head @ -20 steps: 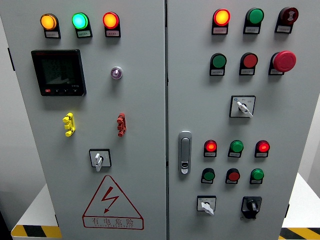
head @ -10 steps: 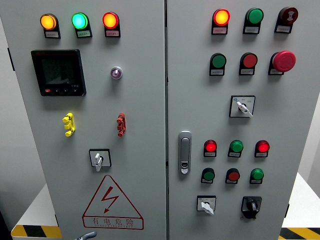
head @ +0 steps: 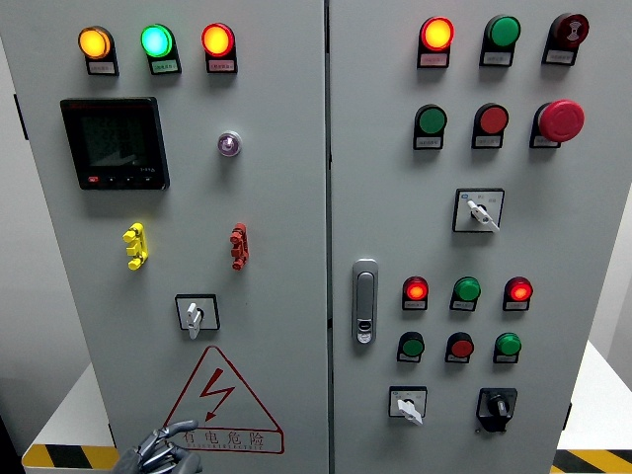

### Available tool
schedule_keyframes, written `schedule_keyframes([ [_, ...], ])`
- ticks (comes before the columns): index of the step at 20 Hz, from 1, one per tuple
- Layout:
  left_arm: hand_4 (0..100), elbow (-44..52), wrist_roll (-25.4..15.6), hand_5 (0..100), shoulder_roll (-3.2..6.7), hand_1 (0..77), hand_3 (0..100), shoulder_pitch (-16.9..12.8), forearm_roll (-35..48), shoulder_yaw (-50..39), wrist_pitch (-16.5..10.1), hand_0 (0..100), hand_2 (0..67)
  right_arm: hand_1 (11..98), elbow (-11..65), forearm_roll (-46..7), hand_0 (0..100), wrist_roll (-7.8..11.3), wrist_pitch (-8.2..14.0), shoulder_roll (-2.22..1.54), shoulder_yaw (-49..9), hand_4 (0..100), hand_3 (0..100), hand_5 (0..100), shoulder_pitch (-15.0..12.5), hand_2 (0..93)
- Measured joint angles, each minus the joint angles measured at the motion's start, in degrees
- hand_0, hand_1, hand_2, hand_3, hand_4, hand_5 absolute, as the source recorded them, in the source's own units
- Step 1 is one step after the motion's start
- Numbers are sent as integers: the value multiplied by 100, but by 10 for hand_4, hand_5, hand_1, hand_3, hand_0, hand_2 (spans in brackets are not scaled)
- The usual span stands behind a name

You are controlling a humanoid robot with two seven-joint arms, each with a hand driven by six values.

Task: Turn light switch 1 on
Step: 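Raise the left hand up toward the black-and-white rotary switch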

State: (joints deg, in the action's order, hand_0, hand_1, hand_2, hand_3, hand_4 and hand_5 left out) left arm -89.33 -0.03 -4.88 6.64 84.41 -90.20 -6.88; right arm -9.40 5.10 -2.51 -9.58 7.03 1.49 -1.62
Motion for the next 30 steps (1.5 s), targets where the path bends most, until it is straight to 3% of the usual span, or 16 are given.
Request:
schedule_keyframes([
  [4,905,-79,253,626,-37,500,748,286,-16,322,844,0,294,226,0,0,0,4,0,0,0,230,111,146,-4,0],
  [13,943,-96,640,654,-78,518,797,619,-14,529,1815,0,353,224,0,0,0,0,0,0,0,230,110,146,-4,0],
  [23,963,-96,1058,669,-116,561,822,1159,-7,565,2306,0,395,225,0,0,0,4,0,0,0,230,110,146,-4,0],
  [30,973,-77,1302,678,-122,605,837,1390,13,574,2442,0,410,225,0,0,0,-2,0,0,0,230,111,146,1,0],
])
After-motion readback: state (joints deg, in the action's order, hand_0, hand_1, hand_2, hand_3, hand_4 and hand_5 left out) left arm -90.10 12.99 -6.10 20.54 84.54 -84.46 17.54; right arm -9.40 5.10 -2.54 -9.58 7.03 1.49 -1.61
